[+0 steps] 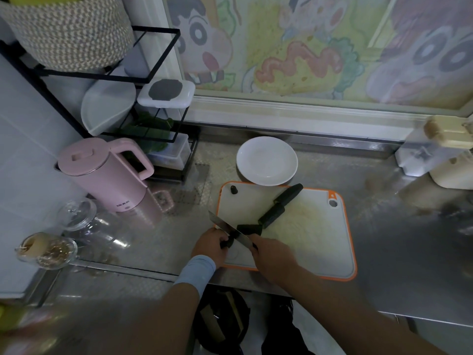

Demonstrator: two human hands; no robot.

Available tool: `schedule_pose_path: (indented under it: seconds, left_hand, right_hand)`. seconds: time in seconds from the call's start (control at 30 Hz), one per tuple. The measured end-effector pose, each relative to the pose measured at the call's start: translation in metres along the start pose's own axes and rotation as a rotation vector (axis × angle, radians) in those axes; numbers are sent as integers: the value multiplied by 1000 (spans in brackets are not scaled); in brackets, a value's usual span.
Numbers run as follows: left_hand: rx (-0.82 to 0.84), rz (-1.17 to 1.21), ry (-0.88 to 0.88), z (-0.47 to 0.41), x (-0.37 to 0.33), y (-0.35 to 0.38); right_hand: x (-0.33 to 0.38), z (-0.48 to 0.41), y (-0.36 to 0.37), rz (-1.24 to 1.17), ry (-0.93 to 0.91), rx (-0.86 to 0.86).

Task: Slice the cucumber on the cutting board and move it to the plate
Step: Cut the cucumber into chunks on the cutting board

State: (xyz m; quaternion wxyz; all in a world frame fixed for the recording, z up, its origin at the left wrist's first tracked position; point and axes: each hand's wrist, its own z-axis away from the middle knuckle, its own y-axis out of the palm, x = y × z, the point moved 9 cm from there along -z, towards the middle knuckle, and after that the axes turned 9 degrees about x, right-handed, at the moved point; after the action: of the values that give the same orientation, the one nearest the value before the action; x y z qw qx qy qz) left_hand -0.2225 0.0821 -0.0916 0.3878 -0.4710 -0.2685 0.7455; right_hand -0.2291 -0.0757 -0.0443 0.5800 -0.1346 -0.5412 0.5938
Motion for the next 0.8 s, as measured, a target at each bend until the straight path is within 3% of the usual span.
schedule_pose_path:
  seconds: [0.53, 0.8]
  left_hand:
    - [50, 99, -79, -3, 9, -3]
    - [70, 105, -66, -3, 10, -1]
  right_hand:
    - [-7, -3, 6, -10, 41, 29]
    - [-15, -21, 43, -122, 94, 209]
